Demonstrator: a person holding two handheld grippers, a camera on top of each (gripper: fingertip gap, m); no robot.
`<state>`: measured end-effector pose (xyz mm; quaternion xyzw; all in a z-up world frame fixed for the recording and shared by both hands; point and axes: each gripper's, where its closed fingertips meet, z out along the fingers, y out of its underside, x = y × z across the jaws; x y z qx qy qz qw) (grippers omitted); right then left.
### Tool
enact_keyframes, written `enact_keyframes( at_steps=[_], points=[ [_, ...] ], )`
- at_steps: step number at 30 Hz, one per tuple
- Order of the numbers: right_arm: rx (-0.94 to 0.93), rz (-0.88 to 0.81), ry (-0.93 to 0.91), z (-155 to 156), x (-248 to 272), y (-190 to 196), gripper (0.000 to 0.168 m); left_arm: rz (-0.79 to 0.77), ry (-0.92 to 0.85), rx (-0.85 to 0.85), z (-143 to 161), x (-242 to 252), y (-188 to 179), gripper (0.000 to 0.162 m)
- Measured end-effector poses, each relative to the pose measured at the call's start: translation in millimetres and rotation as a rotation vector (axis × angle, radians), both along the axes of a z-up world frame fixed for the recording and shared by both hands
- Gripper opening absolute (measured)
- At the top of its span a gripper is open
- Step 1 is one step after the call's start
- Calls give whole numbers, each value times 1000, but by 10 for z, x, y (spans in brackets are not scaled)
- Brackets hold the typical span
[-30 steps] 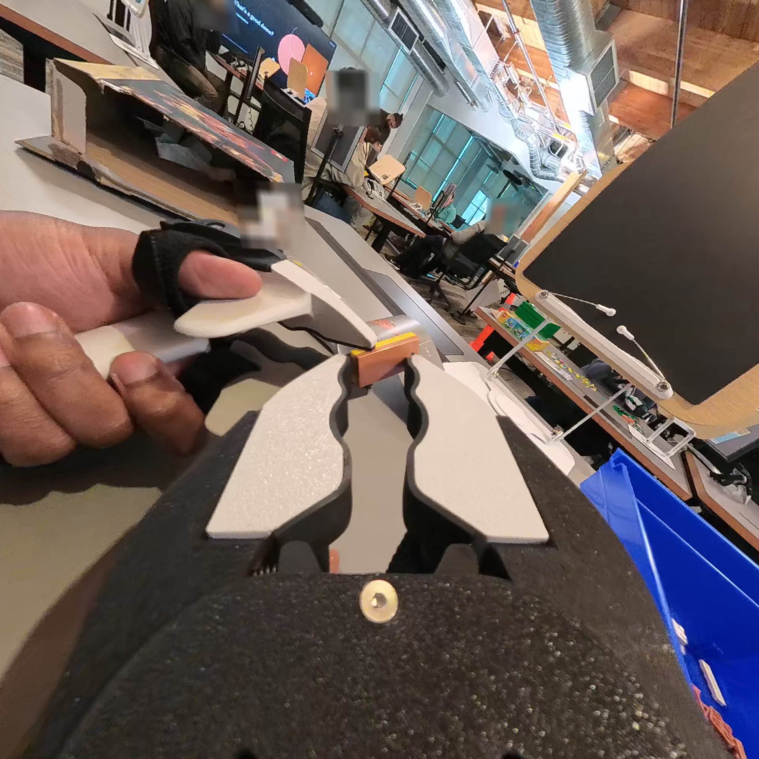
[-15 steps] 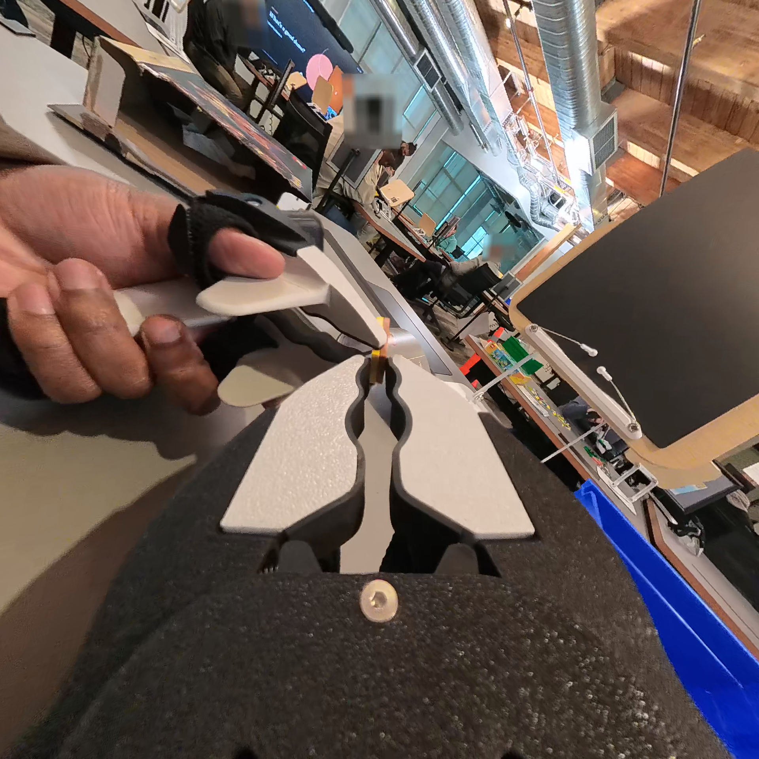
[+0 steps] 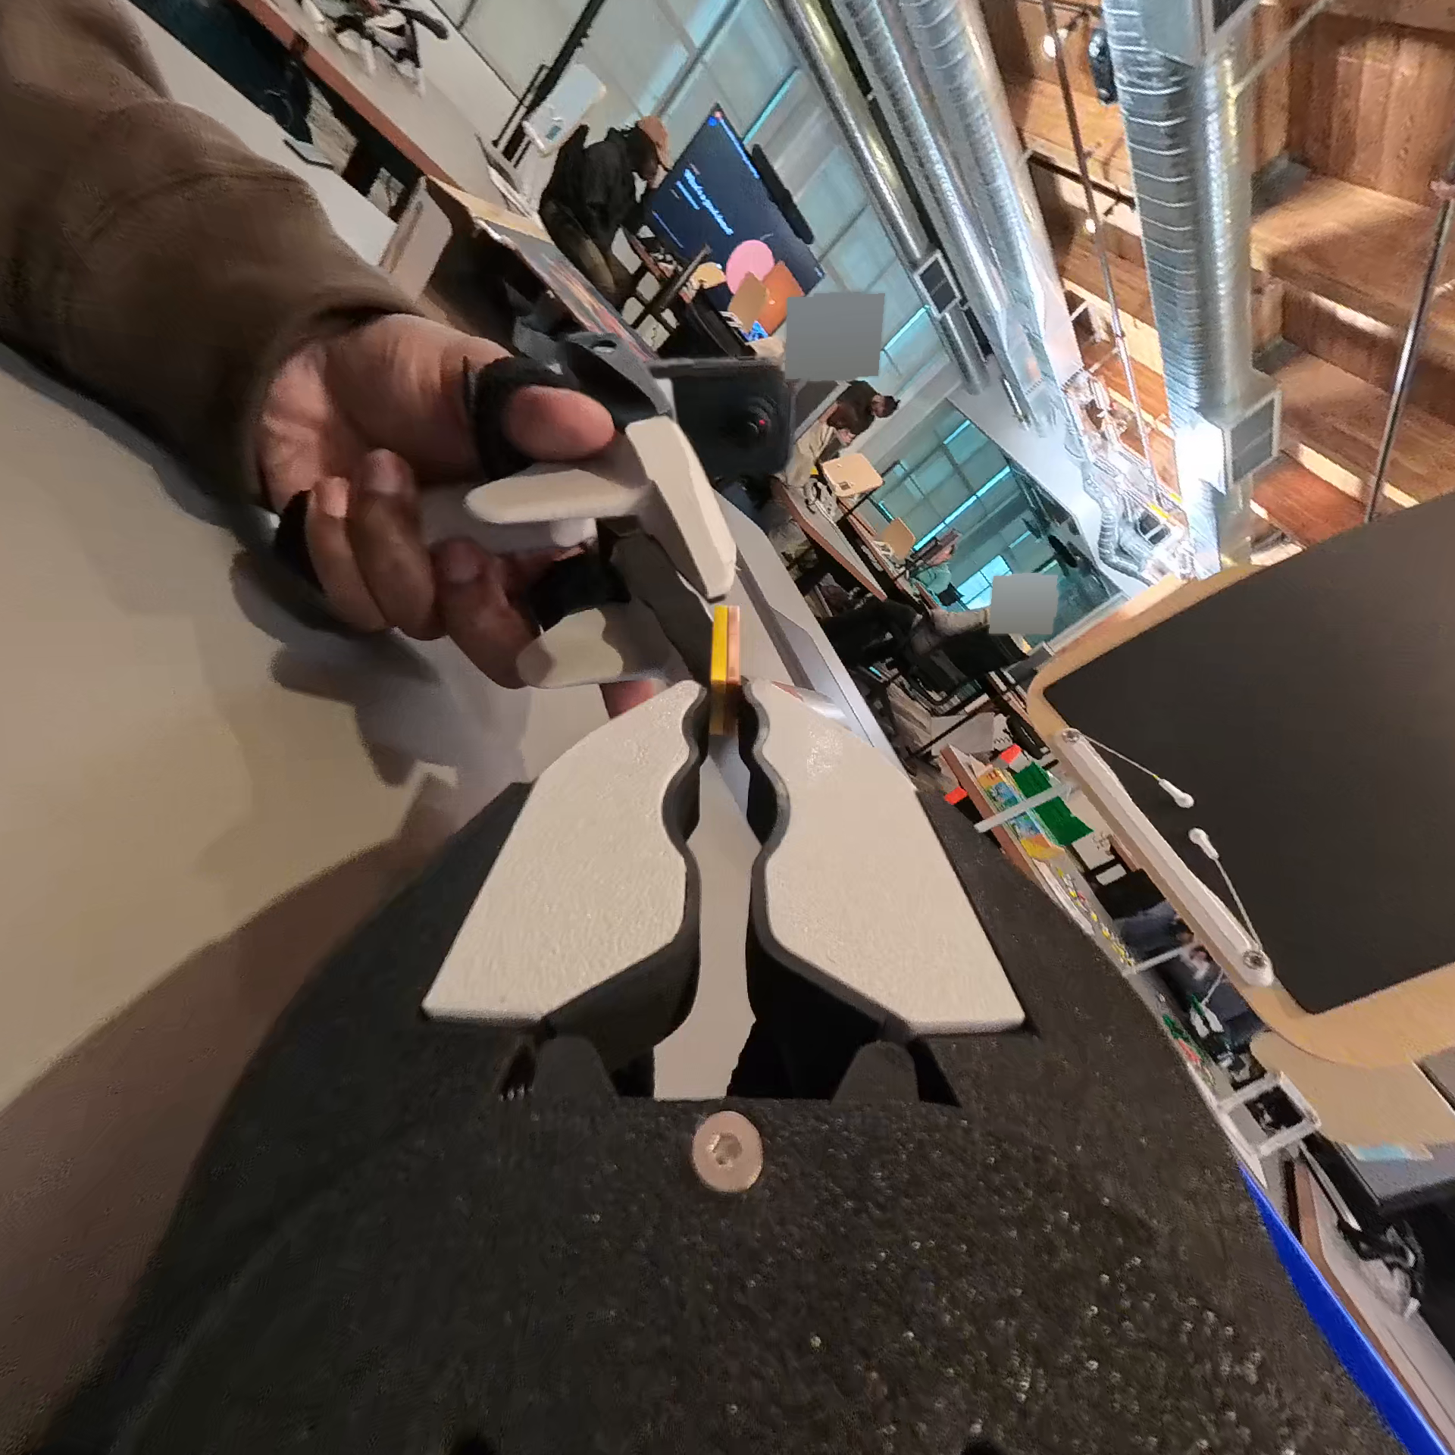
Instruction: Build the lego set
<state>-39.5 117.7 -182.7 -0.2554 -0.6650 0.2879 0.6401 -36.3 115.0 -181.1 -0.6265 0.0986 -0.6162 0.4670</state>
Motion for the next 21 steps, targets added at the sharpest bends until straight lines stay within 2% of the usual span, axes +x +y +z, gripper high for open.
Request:
enact_keyframes(
  at_steps=[5, 8, 17, 21],
  points=[
    [-4, 37, -11, -17, 3, -56, 6, -58, -3, -22, -31, 69, -53, 26],
    [-11, 60, -12, -14, 11, -80, 6, -64, 0, -16, -26, 77, -66, 17],
    [-50, 89, -12, 2, 34, -89, 7, -53, 10, 41, -13, 97, -87, 17],
    [-203, 104, -78, -35, 26, -57, 23, 4, 69, 121, 3, 61, -70, 17]
  ],
)
